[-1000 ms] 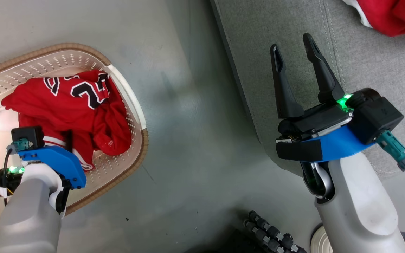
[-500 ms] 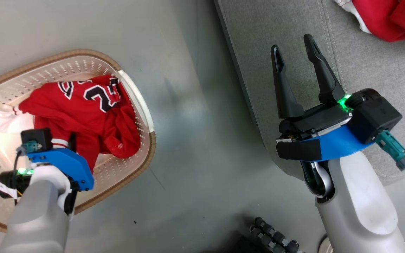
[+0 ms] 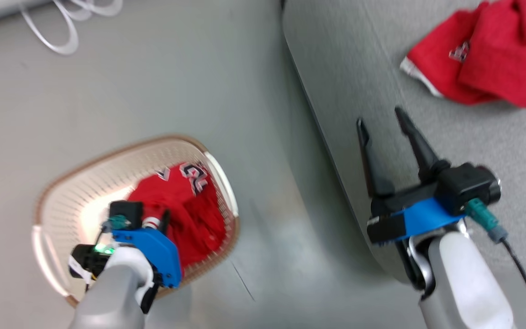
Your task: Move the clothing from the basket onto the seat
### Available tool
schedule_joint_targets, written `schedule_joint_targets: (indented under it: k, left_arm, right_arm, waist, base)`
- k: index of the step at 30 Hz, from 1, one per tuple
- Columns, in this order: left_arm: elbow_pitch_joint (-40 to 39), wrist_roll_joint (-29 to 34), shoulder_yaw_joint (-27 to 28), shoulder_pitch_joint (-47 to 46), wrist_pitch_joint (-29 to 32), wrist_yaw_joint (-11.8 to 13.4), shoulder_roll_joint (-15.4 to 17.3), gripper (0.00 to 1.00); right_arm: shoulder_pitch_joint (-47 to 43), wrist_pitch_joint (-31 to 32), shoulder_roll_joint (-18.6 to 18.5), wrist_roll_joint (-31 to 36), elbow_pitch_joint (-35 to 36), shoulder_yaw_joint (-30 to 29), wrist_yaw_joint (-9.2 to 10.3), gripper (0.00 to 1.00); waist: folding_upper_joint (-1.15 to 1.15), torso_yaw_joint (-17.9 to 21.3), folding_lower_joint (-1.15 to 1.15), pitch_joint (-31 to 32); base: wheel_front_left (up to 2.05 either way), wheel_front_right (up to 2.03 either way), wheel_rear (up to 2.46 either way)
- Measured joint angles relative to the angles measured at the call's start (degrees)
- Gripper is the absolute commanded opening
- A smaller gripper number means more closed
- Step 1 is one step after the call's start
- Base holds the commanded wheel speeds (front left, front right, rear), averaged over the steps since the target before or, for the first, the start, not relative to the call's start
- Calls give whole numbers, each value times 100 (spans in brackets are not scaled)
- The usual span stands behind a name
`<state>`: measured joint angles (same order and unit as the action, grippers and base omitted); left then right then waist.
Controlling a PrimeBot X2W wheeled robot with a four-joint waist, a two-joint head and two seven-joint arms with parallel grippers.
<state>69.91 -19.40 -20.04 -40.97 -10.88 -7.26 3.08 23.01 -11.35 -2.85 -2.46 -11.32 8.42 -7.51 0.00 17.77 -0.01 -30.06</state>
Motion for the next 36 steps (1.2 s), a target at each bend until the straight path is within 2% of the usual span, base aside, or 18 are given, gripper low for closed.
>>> schedule_joint_targets:
  k: [2,6,13,24,36]
  left_arm:
    - [-313,-192,-404,168,92,-4,12,0]
    - [-1283,-984,-1380,507,324,-5,-24,0]
    - [-2256,-1917,-2432,403,621,-5,-24,0]
    - [-2908,-2482,-3093,-553,471,-5,-22,0]
    - [-2964,-2861,-3566,-1399,548,63,-24,0]
  right_arm:
    - [-190,145,0,55,-23,21,0,100]
    - [-576,364,-24,60,19,12,0,100]
    - [-1280,699,-58,32,257,-116,0,100]
    - [-1718,1034,-66,-15,526,77,0,100]
    - [-1711,1094,-105,-119,535,359,1,100]
  waist:
    - [0,-115,0,350]
    - [0,-342,-1,1054]
    - [0,-822,-2,2123]
    - [0,-1542,0,2994]
    - [0,-1681,1,3217]
  base:
    - [0,0,0]
    - [0,0,0]
    - [0,0,0]
    - [0,0,0]
    - [0,0,0]
